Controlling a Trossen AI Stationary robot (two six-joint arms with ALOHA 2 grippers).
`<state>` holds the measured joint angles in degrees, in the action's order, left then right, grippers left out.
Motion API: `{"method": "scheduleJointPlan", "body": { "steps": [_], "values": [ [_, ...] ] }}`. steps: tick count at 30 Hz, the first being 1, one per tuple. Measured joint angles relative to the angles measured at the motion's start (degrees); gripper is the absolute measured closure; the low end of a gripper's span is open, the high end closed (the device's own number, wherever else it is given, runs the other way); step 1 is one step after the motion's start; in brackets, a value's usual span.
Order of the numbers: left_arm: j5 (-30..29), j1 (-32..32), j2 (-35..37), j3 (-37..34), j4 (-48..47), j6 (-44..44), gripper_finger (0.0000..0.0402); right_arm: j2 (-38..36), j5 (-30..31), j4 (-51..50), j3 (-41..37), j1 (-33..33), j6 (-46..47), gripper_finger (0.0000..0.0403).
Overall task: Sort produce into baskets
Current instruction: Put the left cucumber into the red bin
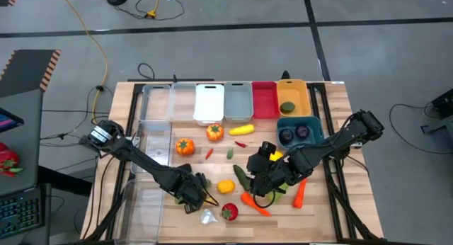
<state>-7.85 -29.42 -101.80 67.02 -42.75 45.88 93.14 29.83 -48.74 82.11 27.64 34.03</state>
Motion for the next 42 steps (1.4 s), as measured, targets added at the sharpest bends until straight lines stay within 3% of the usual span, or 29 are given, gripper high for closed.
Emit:
{"method": "scheduleJointPlan", "body": {
  "steps": [10, 18, 31, 42],
  "values": [
    [-12.97, 1.70, 0.02, 11.45, 0.36, -16.91, 0.0211, -0.01, -2.79, 5.84, 0.00, 0.56, -17.44, 0.0018],
    [-14.10, 3.06, 0.07, 16.75, 1.57, -24.96, 0.0209, -0.04, -2.80, 14.30, 0.00, 1.16, -30.65, 0.0019],
    [-13.77, 5.14, 0.07, 17.73, 11.22, -34.43, 0.0209, -0.04, -7.42, 14.81, 0.02, 1.20, -31.51, 0.0023],
    [-13.89, 5.39, 0.07, 17.73, 14.20, -38.15, 0.0209, -0.04, -7.44, 14.50, 0.02, 1.11, -31.49, 0.0111]
  ]
}}
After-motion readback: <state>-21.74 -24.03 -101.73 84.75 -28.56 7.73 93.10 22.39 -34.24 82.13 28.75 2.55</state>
